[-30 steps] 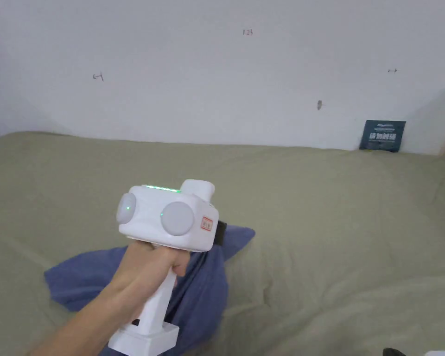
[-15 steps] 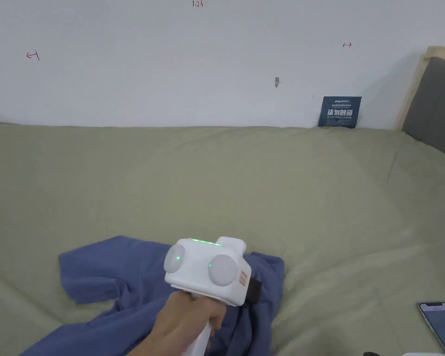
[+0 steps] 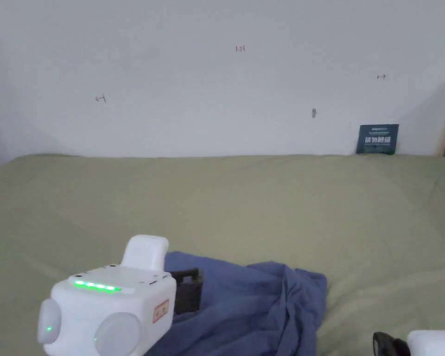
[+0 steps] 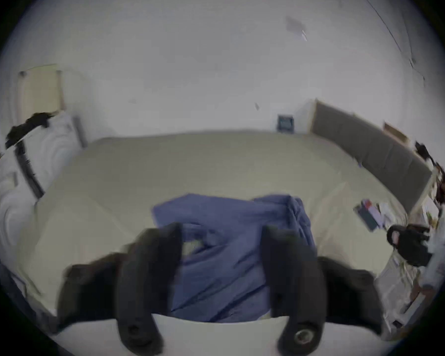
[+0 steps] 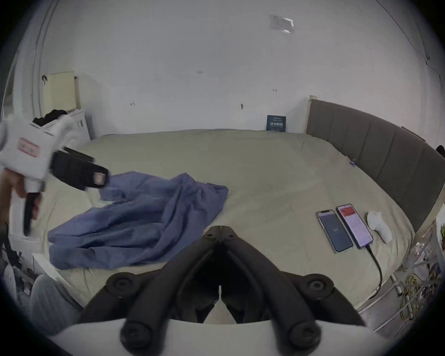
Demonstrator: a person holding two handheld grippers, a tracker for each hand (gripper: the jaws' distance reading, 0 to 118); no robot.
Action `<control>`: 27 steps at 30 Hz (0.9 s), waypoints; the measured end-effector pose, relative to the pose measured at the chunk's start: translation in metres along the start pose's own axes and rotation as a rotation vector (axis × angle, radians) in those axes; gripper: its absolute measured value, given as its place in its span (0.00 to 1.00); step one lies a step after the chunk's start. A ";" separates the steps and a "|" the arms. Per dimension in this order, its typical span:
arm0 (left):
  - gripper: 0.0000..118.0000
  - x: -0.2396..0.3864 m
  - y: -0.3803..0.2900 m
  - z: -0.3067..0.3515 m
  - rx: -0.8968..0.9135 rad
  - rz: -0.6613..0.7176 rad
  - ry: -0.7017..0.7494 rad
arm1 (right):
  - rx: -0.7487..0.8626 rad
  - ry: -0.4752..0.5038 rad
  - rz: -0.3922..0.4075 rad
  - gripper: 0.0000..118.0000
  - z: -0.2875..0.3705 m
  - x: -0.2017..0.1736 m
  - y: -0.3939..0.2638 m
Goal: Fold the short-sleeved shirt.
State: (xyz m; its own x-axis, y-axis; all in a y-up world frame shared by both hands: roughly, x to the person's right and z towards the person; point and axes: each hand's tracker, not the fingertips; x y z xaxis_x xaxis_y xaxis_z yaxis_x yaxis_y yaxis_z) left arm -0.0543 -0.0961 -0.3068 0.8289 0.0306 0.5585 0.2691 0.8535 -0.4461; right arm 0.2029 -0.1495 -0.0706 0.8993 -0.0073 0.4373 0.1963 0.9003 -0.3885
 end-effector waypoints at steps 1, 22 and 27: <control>0.00 -0.011 0.001 0.022 0.046 0.026 0.026 | 0.012 0.000 -0.002 0.02 0.003 -0.002 0.001; 0.00 -0.082 -0.061 0.140 0.168 0.009 0.315 | 0.133 0.039 0.029 0.02 0.025 -0.045 0.019; 0.00 -0.113 -0.068 0.105 0.025 0.052 0.251 | 0.107 0.054 0.038 0.02 0.018 -0.050 0.017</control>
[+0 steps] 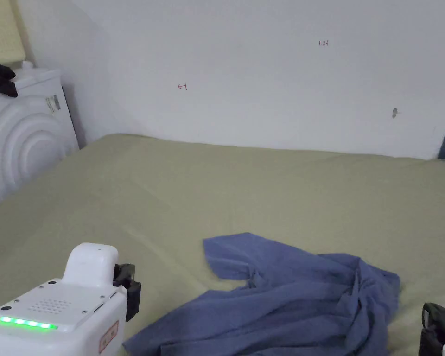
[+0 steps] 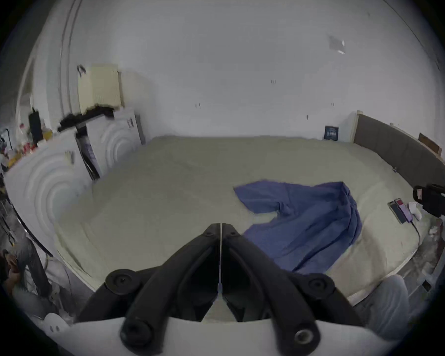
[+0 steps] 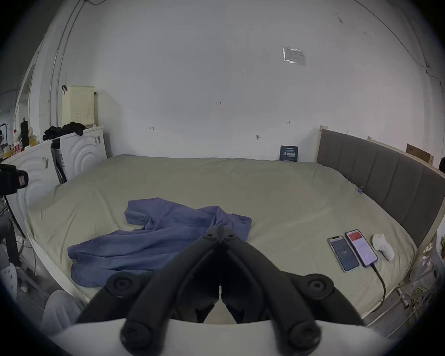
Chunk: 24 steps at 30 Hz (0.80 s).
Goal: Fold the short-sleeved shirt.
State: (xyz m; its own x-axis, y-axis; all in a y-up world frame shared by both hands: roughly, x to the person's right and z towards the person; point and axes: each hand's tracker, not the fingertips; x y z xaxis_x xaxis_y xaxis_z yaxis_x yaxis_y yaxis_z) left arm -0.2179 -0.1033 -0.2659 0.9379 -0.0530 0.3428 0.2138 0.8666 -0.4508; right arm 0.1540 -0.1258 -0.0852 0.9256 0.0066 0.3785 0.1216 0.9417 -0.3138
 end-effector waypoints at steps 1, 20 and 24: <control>0.00 -0.006 -0.002 -0.013 -0.044 0.021 -0.023 | -0.009 0.000 0.006 0.02 -0.003 -0.002 -0.001; 0.77 -0.020 -0.081 -0.214 -0.637 0.021 -0.012 | -0.175 -0.004 0.021 0.02 -0.061 0.000 -0.026; 0.03 -0.013 -0.072 -0.194 -0.588 0.048 -0.080 | -0.202 -0.013 0.018 0.02 -0.073 0.011 -0.031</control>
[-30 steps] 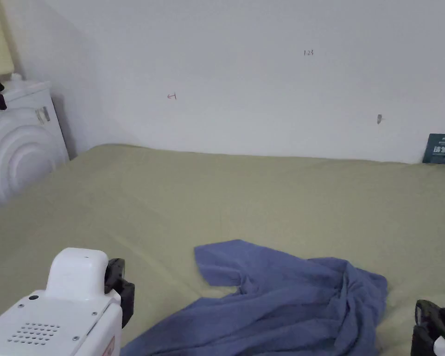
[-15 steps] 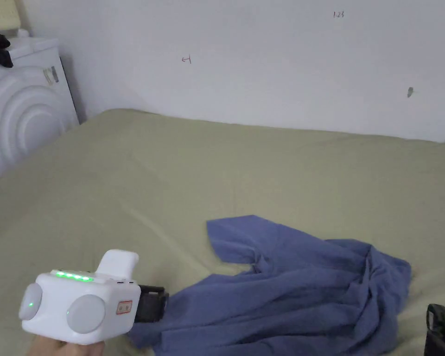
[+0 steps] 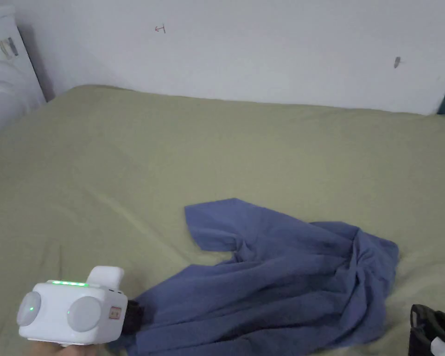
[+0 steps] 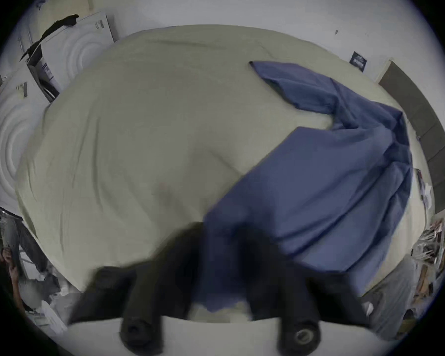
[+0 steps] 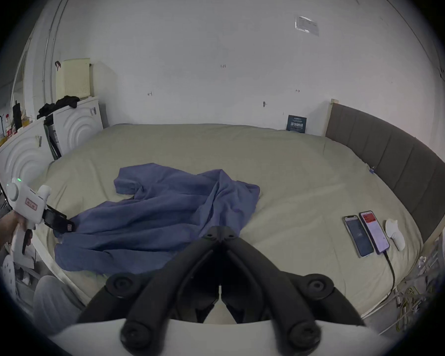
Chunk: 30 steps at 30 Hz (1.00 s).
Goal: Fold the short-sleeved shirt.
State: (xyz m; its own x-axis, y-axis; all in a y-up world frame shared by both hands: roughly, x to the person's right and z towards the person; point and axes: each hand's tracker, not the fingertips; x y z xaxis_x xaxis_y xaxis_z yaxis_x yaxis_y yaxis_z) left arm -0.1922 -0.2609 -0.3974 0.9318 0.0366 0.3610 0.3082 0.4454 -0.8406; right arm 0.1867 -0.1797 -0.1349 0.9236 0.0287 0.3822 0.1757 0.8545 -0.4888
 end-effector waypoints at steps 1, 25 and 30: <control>0.03 0.002 -0.001 0.002 0.002 0.012 0.005 | -0.007 -0.005 0.000 0.02 -0.004 0.003 0.001; 0.03 0.002 -0.002 -0.004 0.016 -0.019 -0.017 | -0.493 0.019 0.088 1.00 -0.310 0.098 0.085; 0.03 0.000 -0.002 -0.006 0.016 -0.010 -0.028 | -0.524 0.000 0.224 1.00 -0.328 0.077 0.075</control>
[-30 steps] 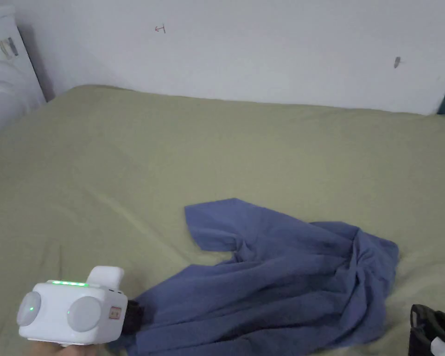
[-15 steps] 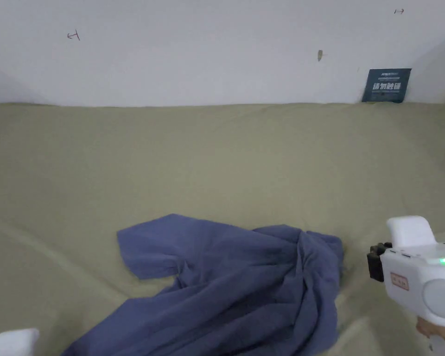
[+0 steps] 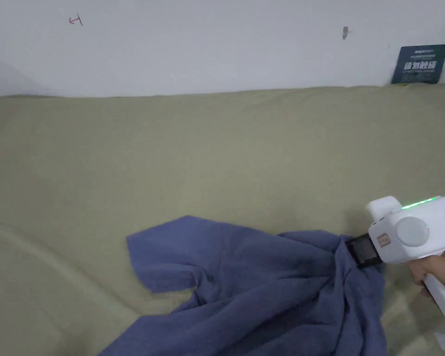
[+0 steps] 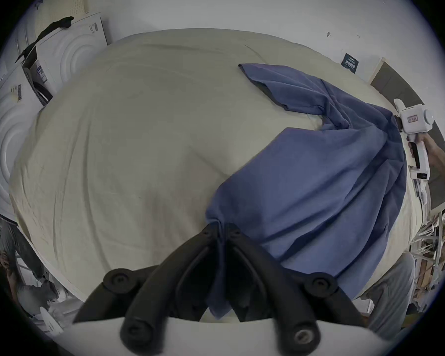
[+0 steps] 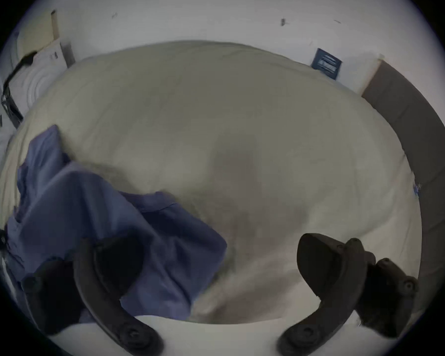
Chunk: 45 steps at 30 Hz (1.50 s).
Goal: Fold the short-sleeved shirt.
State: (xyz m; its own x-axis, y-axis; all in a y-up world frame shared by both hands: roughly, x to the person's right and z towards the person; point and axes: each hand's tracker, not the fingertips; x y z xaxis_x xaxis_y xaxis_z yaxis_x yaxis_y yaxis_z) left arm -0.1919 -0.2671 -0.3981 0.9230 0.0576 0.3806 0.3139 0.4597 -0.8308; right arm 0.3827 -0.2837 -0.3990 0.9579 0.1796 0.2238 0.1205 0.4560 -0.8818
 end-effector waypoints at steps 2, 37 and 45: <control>0.03 0.000 0.000 -0.001 -0.001 -0.005 0.003 | -0.002 -0.014 0.013 0.89 -0.001 -0.002 0.003; 0.03 -0.002 0.145 0.224 0.488 0.035 0.100 | 0.596 -0.076 -0.265 0.08 0.377 0.103 -0.090; 0.03 0.021 0.175 0.247 0.567 0.049 0.088 | 0.649 -0.122 -0.286 0.08 0.398 0.106 -0.084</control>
State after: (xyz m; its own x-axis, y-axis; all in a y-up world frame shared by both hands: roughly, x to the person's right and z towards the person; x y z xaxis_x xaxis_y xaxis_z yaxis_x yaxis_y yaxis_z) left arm -0.1724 0.0338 -0.4349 0.9562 0.0282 0.2914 0.1239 0.8628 -0.4901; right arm 0.3709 0.0436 -0.1359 0.8717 0.0546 0.4869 0.1469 0.9190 -0.3660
